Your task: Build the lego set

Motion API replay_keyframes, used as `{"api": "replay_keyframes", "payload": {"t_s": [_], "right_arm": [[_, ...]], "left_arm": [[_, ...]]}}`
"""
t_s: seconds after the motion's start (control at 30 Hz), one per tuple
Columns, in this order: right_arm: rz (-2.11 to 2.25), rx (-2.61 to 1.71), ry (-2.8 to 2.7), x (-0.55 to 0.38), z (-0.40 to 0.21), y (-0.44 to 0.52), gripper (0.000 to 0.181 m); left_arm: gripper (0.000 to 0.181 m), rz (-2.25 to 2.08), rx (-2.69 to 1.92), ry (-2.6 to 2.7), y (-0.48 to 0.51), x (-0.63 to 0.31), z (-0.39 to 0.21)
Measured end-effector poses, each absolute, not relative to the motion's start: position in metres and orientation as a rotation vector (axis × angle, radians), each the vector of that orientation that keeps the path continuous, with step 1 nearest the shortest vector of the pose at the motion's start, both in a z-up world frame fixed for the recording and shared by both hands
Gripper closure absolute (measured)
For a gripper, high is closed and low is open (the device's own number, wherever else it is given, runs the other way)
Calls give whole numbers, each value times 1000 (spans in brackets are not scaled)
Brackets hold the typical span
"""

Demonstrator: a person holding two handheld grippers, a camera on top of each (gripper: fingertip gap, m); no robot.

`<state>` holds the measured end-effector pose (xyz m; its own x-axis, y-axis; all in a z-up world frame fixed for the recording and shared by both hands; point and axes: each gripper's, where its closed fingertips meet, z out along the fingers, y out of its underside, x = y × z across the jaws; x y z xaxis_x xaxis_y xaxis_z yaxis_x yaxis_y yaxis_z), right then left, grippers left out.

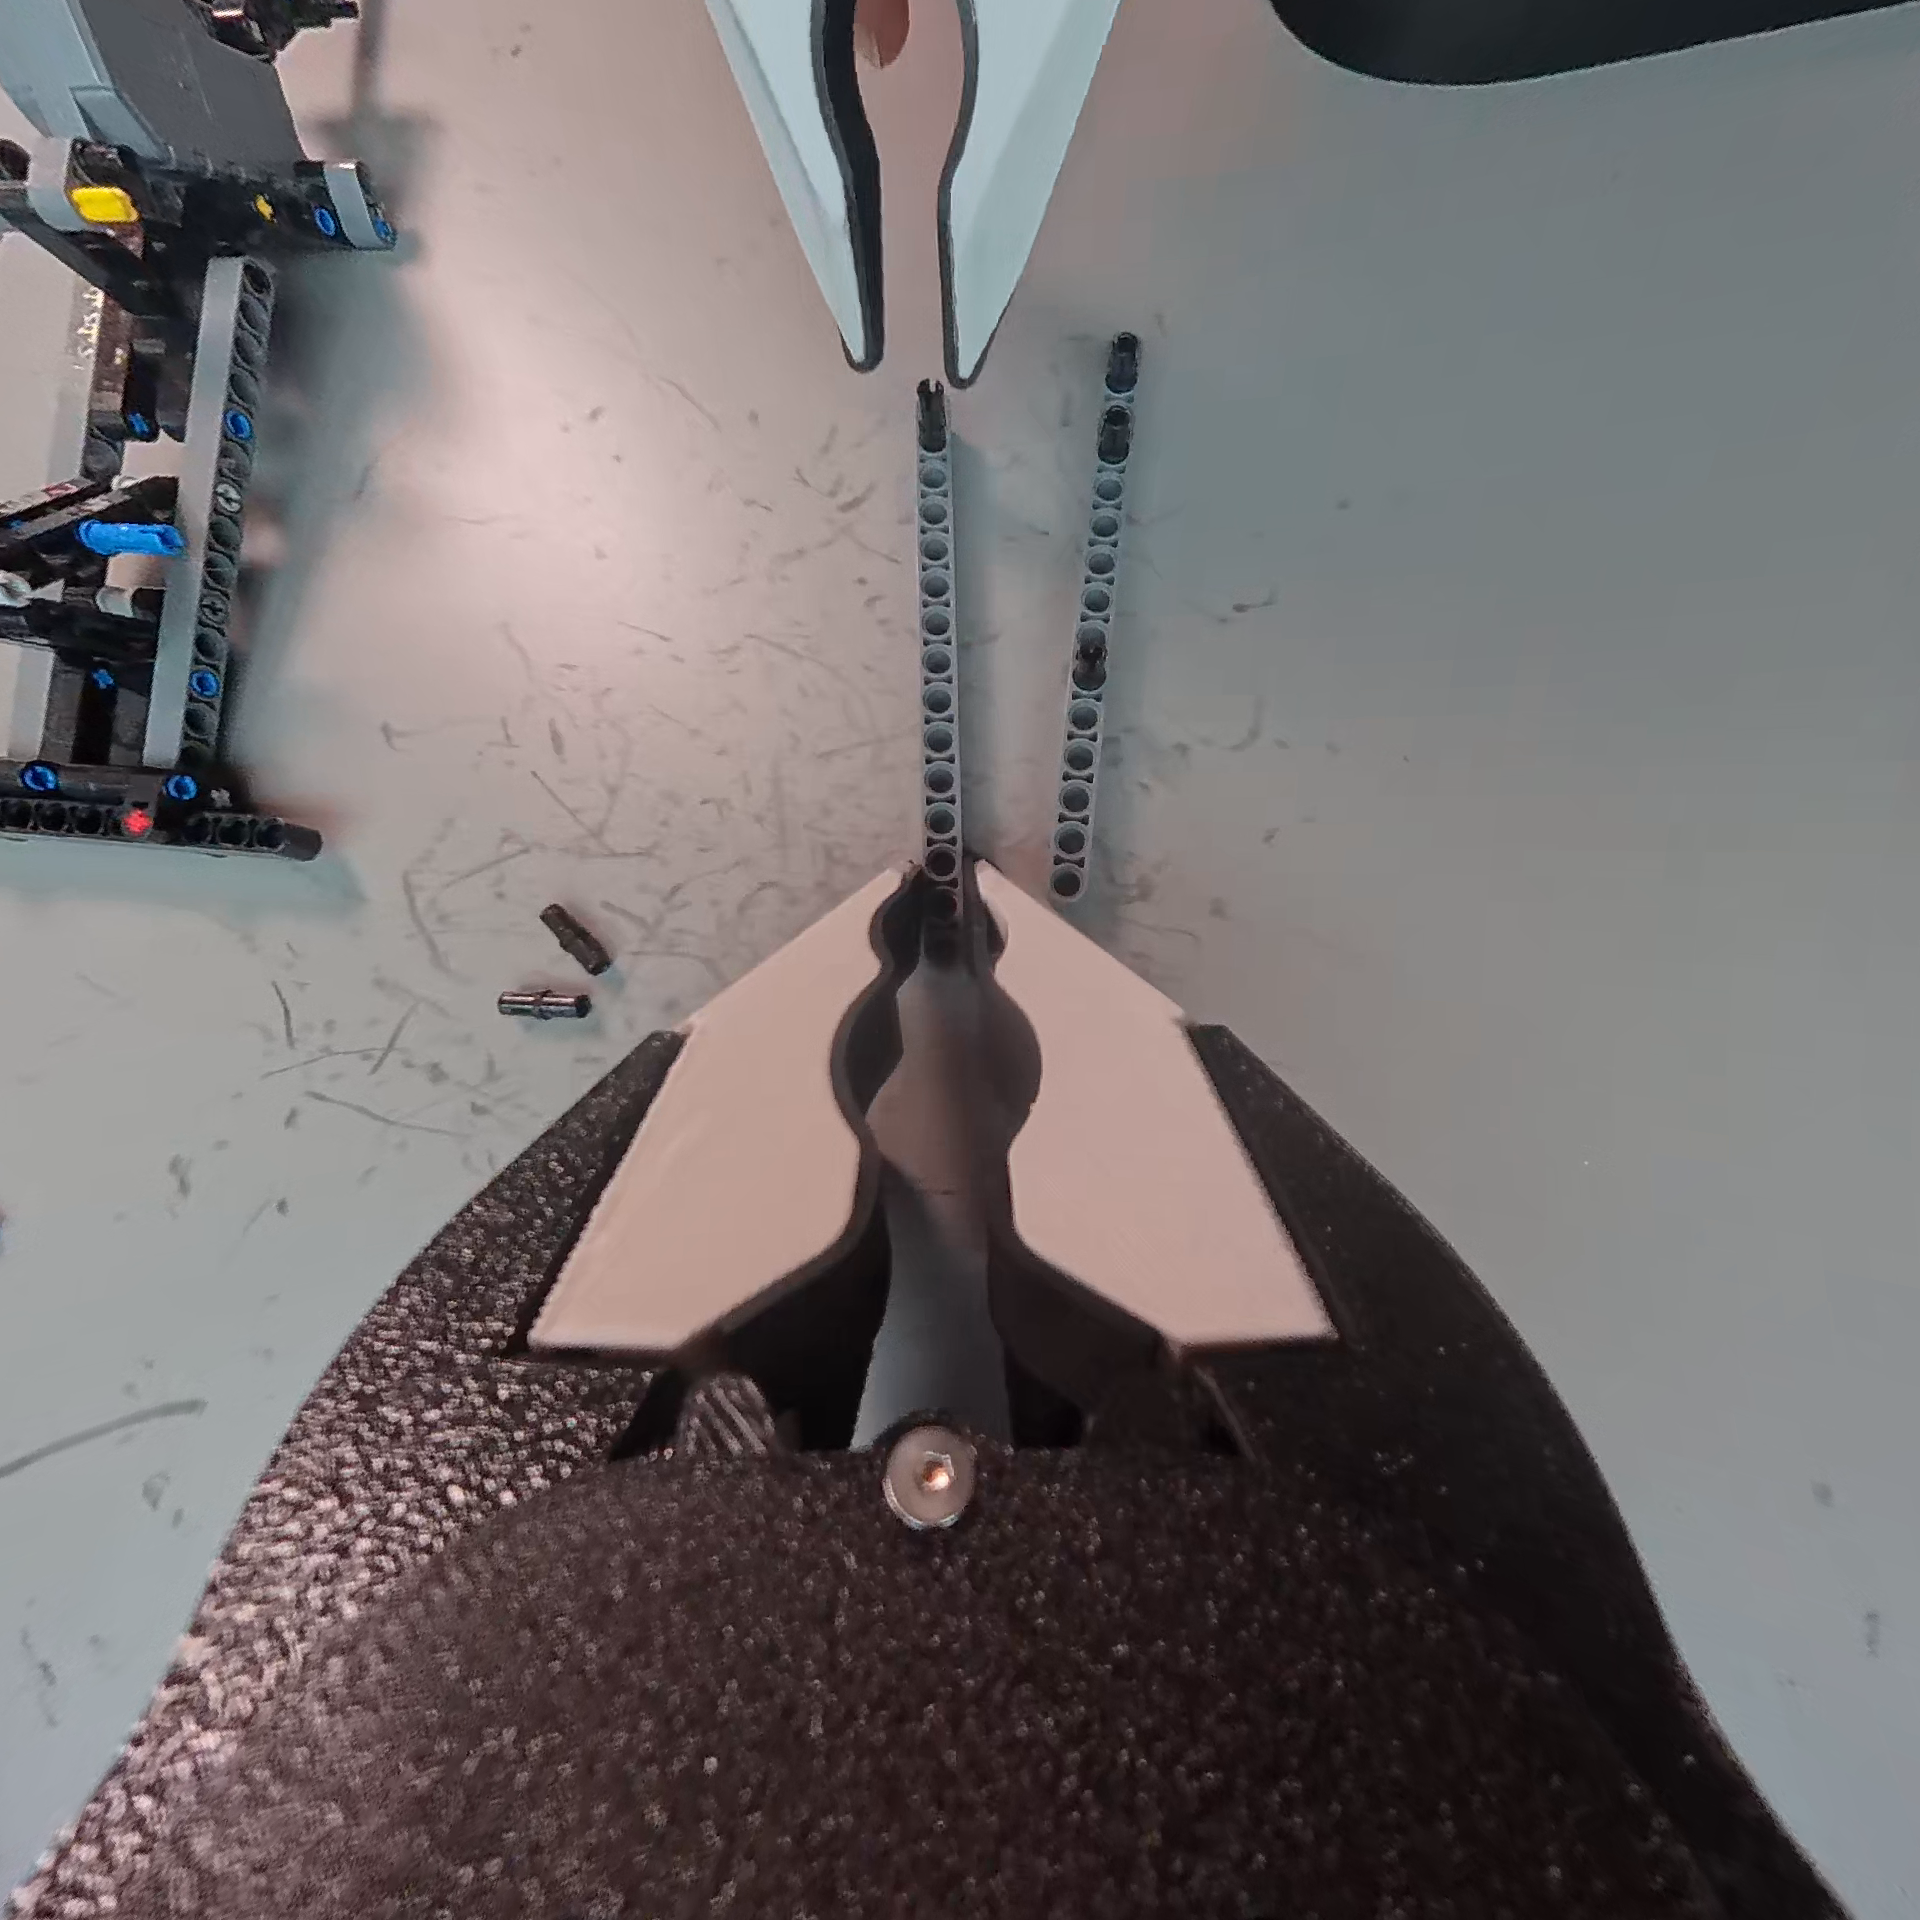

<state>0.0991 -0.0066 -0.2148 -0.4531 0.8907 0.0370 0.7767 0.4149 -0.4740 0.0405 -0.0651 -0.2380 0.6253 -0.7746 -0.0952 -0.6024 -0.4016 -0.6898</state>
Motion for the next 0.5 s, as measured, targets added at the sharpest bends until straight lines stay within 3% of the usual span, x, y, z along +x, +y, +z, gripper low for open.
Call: {"api": "replay_keyframes", "payload": {"t_s": [0.13, 0.5], "right_arm": [[514, -1427, -2422, 100, -224, -7, 177], [185, -1375, -2728, 103, -229, -5, 179]], "left_arm": [[172, -313, -2140, 1074, -65, 41, -238], [171, -313, -2129, 1089, -65, 41, -238]]}}
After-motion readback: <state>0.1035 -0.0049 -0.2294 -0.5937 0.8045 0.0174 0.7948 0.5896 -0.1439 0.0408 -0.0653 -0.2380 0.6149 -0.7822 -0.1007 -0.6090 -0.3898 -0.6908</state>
